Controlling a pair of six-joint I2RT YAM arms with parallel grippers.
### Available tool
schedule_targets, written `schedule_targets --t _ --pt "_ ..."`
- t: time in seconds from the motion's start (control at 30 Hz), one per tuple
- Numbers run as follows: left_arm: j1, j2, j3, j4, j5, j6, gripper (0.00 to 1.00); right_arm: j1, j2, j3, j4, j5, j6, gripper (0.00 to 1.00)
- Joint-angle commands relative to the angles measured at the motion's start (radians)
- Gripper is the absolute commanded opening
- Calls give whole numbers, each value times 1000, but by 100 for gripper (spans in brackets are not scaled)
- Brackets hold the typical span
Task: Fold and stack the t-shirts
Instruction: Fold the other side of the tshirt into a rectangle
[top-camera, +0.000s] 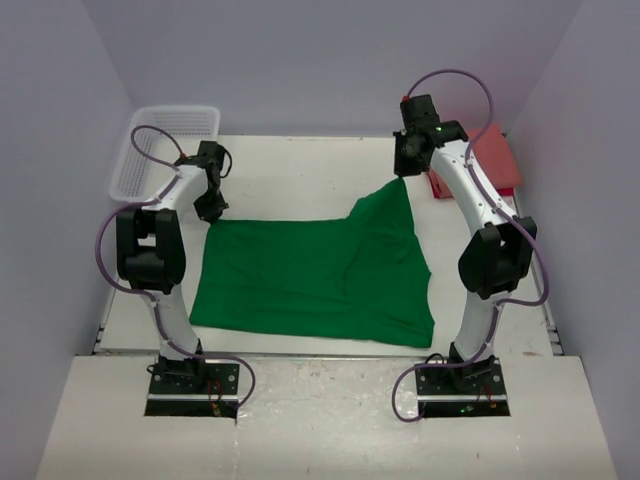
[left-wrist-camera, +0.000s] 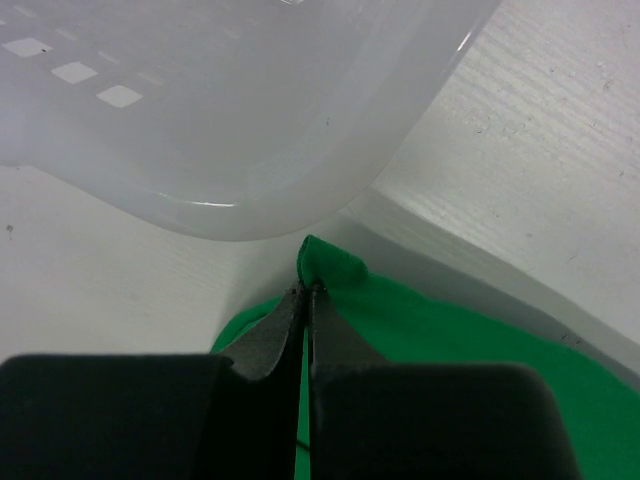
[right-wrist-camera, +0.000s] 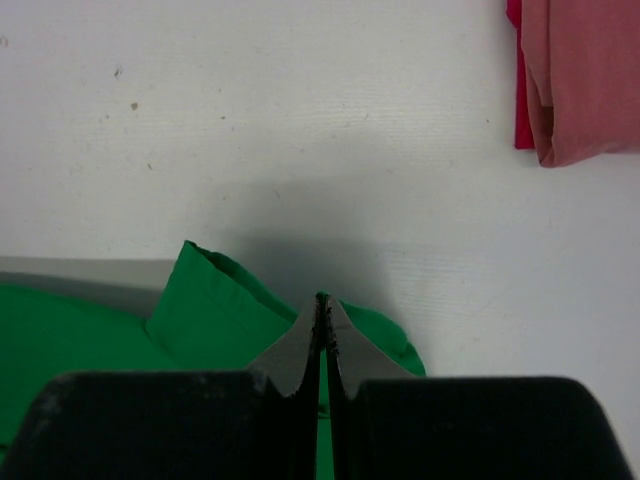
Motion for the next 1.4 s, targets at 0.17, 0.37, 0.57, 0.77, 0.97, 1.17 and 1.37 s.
schedule_targets --t 0.17,0.37,0.57,0.77,0.97,1.17,1.37 --pt "-20 -53 -29 -53 -64 -19 0 10 -203 -231 25 -31 73 0" --pt "-40 -125 -112 -94 -110 -42 0 83 -372 -495 64 1 125 0" --pt "-39 -193 -207 -107 -151 -56 0 122 -507 -681 67 18 162 0" --pt "-40 -245 -255 -127 -189 -88 0 143 -588 -782 48 29 223 0" --pt "-72 -250 -266 -156 -194 -130 0 162 -636 -873 31 58 297 0" --pt "-97 -268 -287 -167 -199 -147 0 163 -677 -922 1 112 335 0" --pt "-103 -281 -308 -197 -225 -174 0 163 -742 -971 -32 127 355 0"
